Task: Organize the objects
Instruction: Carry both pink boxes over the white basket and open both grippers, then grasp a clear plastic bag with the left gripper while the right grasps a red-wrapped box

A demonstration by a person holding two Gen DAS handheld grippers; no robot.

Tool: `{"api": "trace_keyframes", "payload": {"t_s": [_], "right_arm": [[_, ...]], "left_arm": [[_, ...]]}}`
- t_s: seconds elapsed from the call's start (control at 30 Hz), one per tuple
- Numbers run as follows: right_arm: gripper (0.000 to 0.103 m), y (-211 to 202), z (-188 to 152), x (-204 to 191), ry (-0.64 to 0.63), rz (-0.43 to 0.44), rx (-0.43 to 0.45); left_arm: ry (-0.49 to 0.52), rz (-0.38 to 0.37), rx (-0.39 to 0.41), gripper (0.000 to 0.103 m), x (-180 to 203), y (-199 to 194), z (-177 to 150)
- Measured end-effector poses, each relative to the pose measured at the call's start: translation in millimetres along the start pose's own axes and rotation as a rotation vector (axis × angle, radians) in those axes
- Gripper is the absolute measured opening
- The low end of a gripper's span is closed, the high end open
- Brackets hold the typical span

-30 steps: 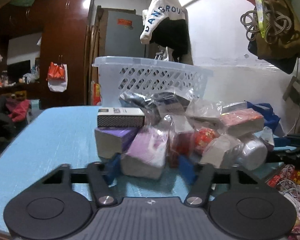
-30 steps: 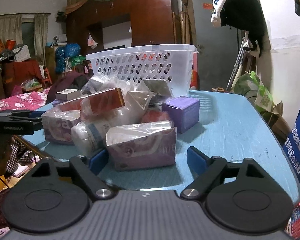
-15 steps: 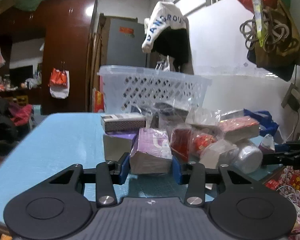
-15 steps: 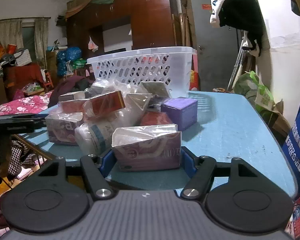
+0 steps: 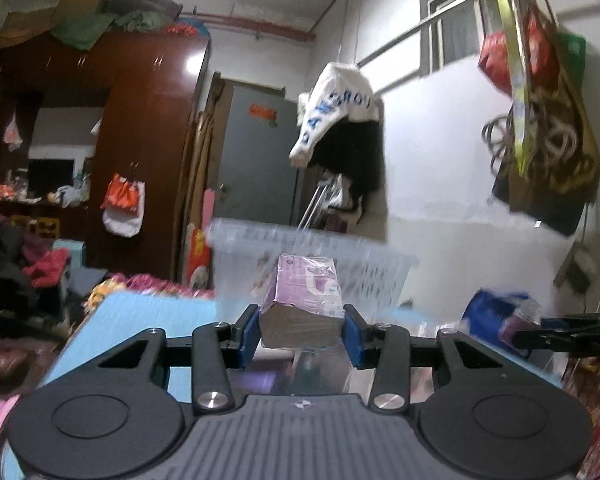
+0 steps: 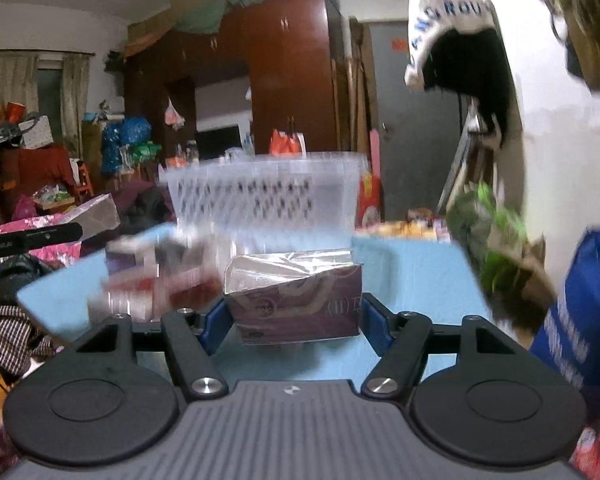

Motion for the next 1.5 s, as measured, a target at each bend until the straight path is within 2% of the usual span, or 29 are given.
{"api": "trace_keyframes", "payload": {"t_s": [0.13, 0.2, 0.3, 0.37, 0.5, 0.53, 0.57, 0.6, 0.63, 0.67, 0.77, 0.83, 0.9, 0.97, 1.07, 1.17, 1.23, 1.3, 1.4, 1.47, 1.5], "right_arm": [[0.070, 29, 56, -5, -0.031, 0.051, 0.041], [0.070, 58, 87, -9, -0.052, 0.072, 0.046], [0.070, 111, 118, -12, -0.107, 0.049, 0.018], [0.070, 141, 128, -10, -0.130, 0.023, -0.015], [0.071, 184, 130, -1, -0.121, 0.006, -0.081], [0.075, 187, 127, 2, -0.107, 0.013, -0.094], [0.080, 190, 125, 3, -0.105, 0.006, -0.106], [0.093, 191, 124, 3, -0.113, -0.016, -0.107], [0.101, 186, 124, 2, -0.122, -0.039, -0.092], [0.102, 181, 123, 1, -0.131, -0.052, -0.076], [0.103, 150, 121, -2, -0.125, -0.022, -0.026], [0.103, 126, 113, -7, -0.108, 0.007, -0.014], [0.103, 103, 94, -10, -0.103, 0.037, -0.015], [0.103, 76, 63, -16, -0.119, 0.055, 0.000], [0.103, 50, 24, -18, -0.078, 0.035, 0.011], [0.103, 27, -10, -26, -0.035, 0.069, 0.019], [0.103, 23, -27, -39, -0.045, 0.119, -0.015], [0.103, 23, -31, -47, -0.051, 0.132, -0.006], [0.102, 27, -18, -54, -0.071, 0.120, 0.037], [0.092, 31, -10, -56, -0.099, 0.113, 0.060], [0.082, 36, -7, -56, -0.108, 0.116, 0.055]], "left_arm": [[-0.018, -0.051, -0.005, 0.047, 3, 39, 45], [-0.023, -0.060, -0.039, 0.047, 3, 69, 65], [-0.040, -0.044, -0.110, 0.047, 1, 119, 86], [-0.045, -0.022, -0.163, 0.047, -4, 149, 89], [-0.104, -0.029, -0.264, 0.049, -15, 191, 81], [-0.098, -0.014, -0.280, 0.051, -15, 199, 79], [-0.092, 0.007, -0.293, 0.059, -17, 202, 75], [-0.084, 0.034, -0.306, 0.064, -18, 204, 72], [-0.070, 0.050, -0.303, 0.064, -17, 205, 71], [-0.056, 0.057, -0.280, 0.065, -16, 200, 71], [-0.066, 0.031, -0.216, 0.077, -15, 180, 73], [-0.095, -0.012, -0.178, 0.078, -12, 158, 71], [-0.098, -0.056, -0.146, 0.085, -8, 128, 59], [-0.093, -0.084, -0.125, 0.086, -2, 90, 36], [-0.079, -0.119, -0.095, 0.086, 9, 39, -2], [-0.066, -0.113, -0.111, 0.086, 18, 11, -35], [-0.051, -0.131, -0.138, 0.086, 23, 7, -48], [-0.019, -0.136, -0.156, 0.086, 27, 6, -55], [0.006, -0.139, -0.167, 0.086, 33, 10, -60], [-0.007, -0.153, -0.185, 0.086, 34, 15, -66], [-0.012, -0.155, -0.190, 0.086, 33, 16, -70]]}}
Point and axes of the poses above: each gripper's, at about its wrist camera, not at the fingertips, and y roughly the way its jaws point, x to its right, z to its top, the point moved 6 cm from there along y, roughly the way its jaws point, and after that the axes turned 1 degree about y, right-handed, at the moved point
